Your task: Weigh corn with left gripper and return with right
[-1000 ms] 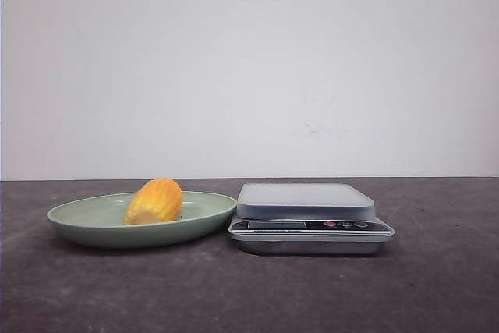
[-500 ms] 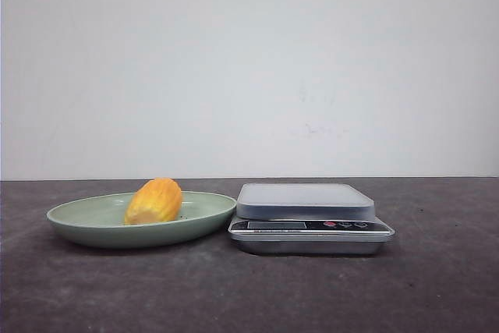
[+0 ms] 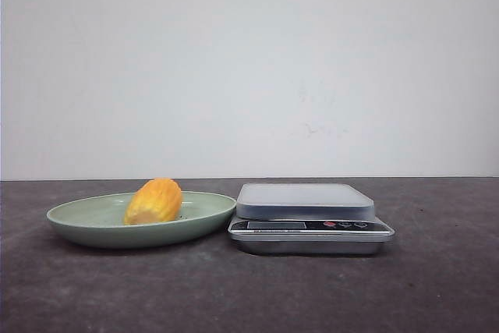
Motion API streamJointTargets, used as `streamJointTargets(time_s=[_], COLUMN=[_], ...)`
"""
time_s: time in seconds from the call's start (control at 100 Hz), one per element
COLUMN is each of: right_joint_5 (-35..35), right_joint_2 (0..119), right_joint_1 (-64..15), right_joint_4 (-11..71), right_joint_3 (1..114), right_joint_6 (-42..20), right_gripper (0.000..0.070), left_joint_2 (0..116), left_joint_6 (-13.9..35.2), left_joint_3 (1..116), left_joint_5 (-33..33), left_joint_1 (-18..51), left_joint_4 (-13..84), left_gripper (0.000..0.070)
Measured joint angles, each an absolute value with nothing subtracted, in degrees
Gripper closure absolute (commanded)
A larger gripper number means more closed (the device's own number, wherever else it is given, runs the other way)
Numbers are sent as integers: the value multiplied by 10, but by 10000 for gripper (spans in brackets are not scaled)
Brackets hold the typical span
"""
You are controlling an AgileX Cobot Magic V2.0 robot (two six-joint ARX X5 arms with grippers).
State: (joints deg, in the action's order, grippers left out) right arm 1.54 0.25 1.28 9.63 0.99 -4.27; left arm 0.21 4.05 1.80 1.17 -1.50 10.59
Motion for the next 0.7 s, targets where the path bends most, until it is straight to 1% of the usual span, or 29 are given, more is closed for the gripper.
streamJointTargets(time_s=[0.21, 0.7], right_joint_5=[15, 15], right_joint_2=[3, 3], right_joint_1=[13, 13], right_joint_4=[96, 96], right_joint_3=[10, 10], right_joint_6=[-43, -43], right_gripper=[689, 689], left_joint_2=[2, 2], left_joint_6=[53, 53], left_joint_3=[18, 18], left_joint_5=[12, 12], left_joint_1=[-15, -15], left_joint_4=[106, 106], left_gripper=[688, 688])
